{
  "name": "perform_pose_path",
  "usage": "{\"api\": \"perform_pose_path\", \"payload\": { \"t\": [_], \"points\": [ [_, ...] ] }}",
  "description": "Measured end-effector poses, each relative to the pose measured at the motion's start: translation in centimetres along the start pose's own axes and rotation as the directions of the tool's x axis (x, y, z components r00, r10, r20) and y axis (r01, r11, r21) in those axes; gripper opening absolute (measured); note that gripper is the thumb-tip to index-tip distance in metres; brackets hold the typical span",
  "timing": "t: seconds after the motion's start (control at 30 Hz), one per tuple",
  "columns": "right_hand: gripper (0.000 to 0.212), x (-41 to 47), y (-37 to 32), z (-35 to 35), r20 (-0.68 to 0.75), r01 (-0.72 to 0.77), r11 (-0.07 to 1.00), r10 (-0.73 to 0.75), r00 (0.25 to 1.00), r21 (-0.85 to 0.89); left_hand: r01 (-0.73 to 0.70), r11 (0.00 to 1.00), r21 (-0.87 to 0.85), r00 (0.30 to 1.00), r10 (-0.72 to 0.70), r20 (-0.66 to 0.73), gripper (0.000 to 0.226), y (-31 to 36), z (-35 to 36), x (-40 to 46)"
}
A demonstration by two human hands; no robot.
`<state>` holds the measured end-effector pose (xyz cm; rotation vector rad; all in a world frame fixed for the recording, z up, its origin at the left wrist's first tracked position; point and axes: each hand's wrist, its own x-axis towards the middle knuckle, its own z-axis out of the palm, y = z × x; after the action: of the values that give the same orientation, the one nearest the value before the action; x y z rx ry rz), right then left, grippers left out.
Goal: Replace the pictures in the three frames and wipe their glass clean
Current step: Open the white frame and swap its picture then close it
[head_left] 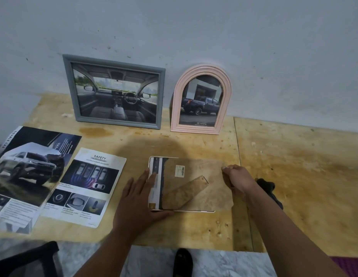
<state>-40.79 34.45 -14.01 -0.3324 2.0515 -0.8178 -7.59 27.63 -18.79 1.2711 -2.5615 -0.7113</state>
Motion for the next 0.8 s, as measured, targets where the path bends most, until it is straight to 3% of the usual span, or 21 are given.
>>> {"api": "perform_pose_path", "payload": {
  "t": [0.17,0.37,0.57,0.63,0.73,0.8],
  "points": [
    [0.017,-1.0,-1.0,-3.9,-0.223,0.103,0.995,-0.1,0.97,0.002,0.008,1.0,-0.027,1.0,-0.008,-0.016,0.123,0.4,-0.4,0.1],
    [0.014,1.7,-1.5,-12.9,-0.56,0.133,0.99,-0.089,0.823,0.039,-0.002,1.0,0.014,1.0,0.002,-0.006,0.123,0.3,0.0,0.2],
    [0.041,4.5,-1.0,-19.3,-0.587,0.084,0.98,0.039,0.809,0.18,0.008,0.999,0.035,1.0,-0.008,0.017,0.122,0.0,0.1,0.2],
    [0.052,4.4,-0.6,-20.2,-0.622,0.131,0.969,0.028,0.783,0.209,0.007,0.999,0.036,1.0,-0.008,0.018,0.121,0.1,0.1,0.2],
    [0.051,2.4,-0.9,-18.1,-0.738,0.263,0.962,-0.234,0.633,-0.079,0.012,0.999,0.033,1.0,-0.012,0.004,0.119,0.5,-0.2,0.2],
    [0.044,0.1,-1.3,-13.5,-0.607,0.411,0.865,-0.497,0.619,-0.289,0.022,0.999,0.025,1.0,-0.022,0.005,0.116,0.7,-0.4,0.1]
  ]
}}
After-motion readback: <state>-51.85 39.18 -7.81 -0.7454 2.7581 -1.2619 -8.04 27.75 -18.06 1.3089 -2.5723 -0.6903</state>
